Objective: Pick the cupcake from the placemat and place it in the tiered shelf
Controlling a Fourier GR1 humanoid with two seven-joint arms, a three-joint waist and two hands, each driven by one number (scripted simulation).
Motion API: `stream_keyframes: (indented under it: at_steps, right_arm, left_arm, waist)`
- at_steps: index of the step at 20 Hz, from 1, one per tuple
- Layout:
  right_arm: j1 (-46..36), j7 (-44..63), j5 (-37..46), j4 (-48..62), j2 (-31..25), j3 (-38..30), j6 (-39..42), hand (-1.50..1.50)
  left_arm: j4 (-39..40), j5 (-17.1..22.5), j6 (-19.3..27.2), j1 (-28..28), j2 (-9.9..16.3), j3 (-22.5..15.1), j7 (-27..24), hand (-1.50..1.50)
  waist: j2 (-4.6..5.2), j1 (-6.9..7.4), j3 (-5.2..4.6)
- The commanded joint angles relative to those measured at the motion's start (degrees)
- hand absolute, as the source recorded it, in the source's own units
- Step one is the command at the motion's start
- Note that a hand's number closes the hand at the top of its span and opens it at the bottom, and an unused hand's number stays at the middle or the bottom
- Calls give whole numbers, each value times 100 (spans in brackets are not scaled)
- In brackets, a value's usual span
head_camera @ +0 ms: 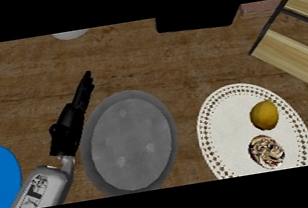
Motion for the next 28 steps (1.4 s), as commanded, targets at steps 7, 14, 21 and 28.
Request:
stream_keyframes:
  at_steps: [7,14,21,28]
  right_arm:
    - [-1889,2742,1206,-537,-130,71,1198,-150]
    - [-2857,3471,2214,-84,615,804,1808,-150]
    - [-3844,3616,3182,741,1845,1193,2416,-150]
    - [-4096,3581,3638,1014,2764,1064,3034,-150]
  left_arm:
    - [100,53,-142,-153,43,228,123,0]
    - [219,2,-136,-36,-27,301,45,0]
    - [171,-214,46,171,-228,208,-10,0]
    - [92,-51,-209,195,-64,474,32,0]
  waist:
    - [-75,-52,15]
    - [-115,-202,21]
    - [-138,-226,35]
    - [-152,-299,40]
